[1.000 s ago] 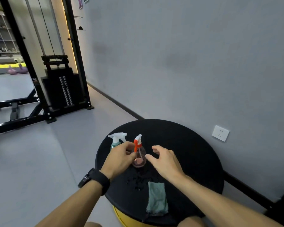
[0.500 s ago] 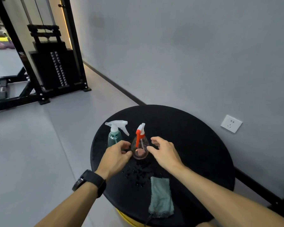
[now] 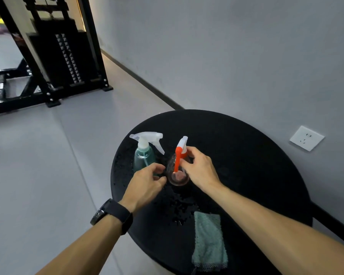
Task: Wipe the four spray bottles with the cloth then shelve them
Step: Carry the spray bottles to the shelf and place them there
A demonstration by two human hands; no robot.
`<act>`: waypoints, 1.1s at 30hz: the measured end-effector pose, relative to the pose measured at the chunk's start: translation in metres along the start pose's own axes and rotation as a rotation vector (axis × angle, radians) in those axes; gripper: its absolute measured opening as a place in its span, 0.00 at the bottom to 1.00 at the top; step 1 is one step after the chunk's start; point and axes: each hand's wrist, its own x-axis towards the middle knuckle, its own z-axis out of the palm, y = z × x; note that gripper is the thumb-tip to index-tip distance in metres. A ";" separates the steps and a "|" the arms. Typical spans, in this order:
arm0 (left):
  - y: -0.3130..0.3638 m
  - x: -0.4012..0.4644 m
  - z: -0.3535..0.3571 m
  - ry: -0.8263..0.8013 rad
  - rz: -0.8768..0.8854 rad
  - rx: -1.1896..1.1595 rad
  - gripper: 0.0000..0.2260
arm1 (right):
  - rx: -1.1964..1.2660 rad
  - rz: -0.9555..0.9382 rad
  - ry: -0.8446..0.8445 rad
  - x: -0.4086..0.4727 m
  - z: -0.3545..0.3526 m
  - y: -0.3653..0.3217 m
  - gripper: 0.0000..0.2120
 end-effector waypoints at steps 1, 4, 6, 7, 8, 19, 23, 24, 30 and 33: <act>-0.001 0.001 0.001 -0.004 -0.001 0.000 0.14 | -0.001 0.002 0.000 0.002 0.002 0.001 0.15; -0.003 0.002 0.001 -0.010 0.000 -0.003 0.14 | -0.012 0.000 -0.001 0.005 0.005 0.002 0.13; -0.002 0.002 0.000 -0.017 0.001 0.000 0.14 | -0.026 0.004 -0.007 0.006 0.006 0.002 0.12; -0.002 0.002 -0.001 -0.019 0.001 0.002 0.14 | -0.035 0.009 -0.010 0.007 0.006 0.001 0.12; -0.001 0.001 -0.002 -0.019 0.001 0.005 0.14 | -0.046 0.013 -0.012 0.007 0.006 0.001 0.11; 0.028 -0.008 -0.025 0.003 0.046 0.055 0.15 | -0.046 0.021 -0.004 -0.008 -0.018 -0.013 0.11; 0.054 -0.019 -0.035 0.005 0.079 0.048 0.15 | -0.021 0.006 -0.004 -0.021 -0.048 -0.027 0.12; 0.062 -0.023 -0.038 0.010 0.087 0.046 0.15 | -0.017 -0.001 -0.002 -0.026 -0.057 -0.030 0.12; 0.118 -0.048 -0.050 0.038 0.189 0.078 0.16 | -0.022 -0.056 0.036 -0.065 -0.116 -0.054 0.15; 0.149 -0.061 -0.052 0.046 0.235 0.067 0.16 | -0.028 -0.089 0.041 -0.087 -0.146 -0.065 0.16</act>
